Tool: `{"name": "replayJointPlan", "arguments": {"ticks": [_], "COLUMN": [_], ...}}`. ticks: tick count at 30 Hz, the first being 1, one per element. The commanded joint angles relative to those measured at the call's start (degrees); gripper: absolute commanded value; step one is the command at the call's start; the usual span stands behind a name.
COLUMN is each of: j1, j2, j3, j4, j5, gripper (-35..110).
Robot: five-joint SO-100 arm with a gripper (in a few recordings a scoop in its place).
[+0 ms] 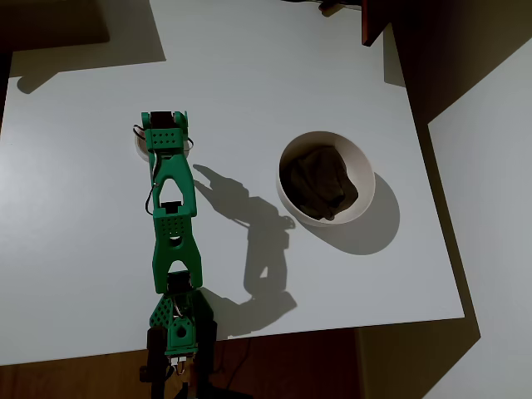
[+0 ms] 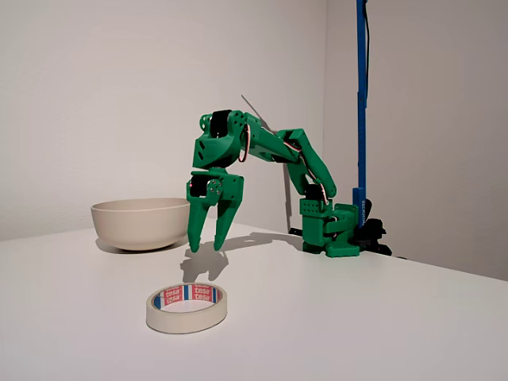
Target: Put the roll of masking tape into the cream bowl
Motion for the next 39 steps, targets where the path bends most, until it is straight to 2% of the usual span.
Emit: {"name": "replayJointPlan", "arguments": {"ticks": [1,39], "j1": [0.09,-6.77], "j2": [1.32,-9.76], "j3": [-3.43,-3.52], "j4": [0.18,-3.69], "j5": [0.97,6.42], "gripper": [16,15]}}
